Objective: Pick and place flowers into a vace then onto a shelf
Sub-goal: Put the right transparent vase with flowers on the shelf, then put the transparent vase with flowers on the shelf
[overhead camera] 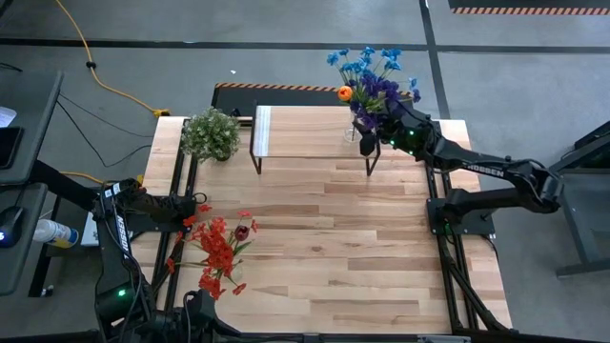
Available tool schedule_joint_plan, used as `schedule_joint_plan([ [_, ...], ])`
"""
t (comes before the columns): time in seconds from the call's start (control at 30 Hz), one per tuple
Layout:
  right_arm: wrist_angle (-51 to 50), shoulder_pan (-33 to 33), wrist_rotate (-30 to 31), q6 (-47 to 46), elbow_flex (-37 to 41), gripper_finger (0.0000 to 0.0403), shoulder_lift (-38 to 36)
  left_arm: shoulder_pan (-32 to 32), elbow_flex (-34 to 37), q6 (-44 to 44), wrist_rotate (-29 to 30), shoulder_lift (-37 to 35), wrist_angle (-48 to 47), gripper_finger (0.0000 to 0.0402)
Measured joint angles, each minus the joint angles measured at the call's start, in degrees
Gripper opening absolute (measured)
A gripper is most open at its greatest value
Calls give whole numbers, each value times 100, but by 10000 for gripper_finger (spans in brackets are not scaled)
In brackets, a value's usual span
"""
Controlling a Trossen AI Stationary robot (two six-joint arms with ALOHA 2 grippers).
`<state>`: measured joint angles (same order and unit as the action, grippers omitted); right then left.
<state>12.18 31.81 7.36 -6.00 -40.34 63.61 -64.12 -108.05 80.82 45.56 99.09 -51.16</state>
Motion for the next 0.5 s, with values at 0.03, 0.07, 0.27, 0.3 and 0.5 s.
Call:
schedule_joint_plan([
  [0.03, -31, 0, 73, 1, -3, 237, -48, 0, 0, 0, -2, 0, 0, 95],
  [0.07, -81, 0, 154, 9, -4, 237, -94, -2, 0, 0, -2, 0, 0, 95],
  [0.27, -629, 0, 210, 91, -8, 237, -391, 0, 0, 0, -2, 0, 0, 95],
  [0.3, -727, 0, 209, 88, -8, 236, -436, 0, 0, 0, -2, 0, 0, 95],
  [0.5, -1100, 0, 153, 9, -8, 236, -765, -1, 0, 0, -4, 0, -2, 95],
])
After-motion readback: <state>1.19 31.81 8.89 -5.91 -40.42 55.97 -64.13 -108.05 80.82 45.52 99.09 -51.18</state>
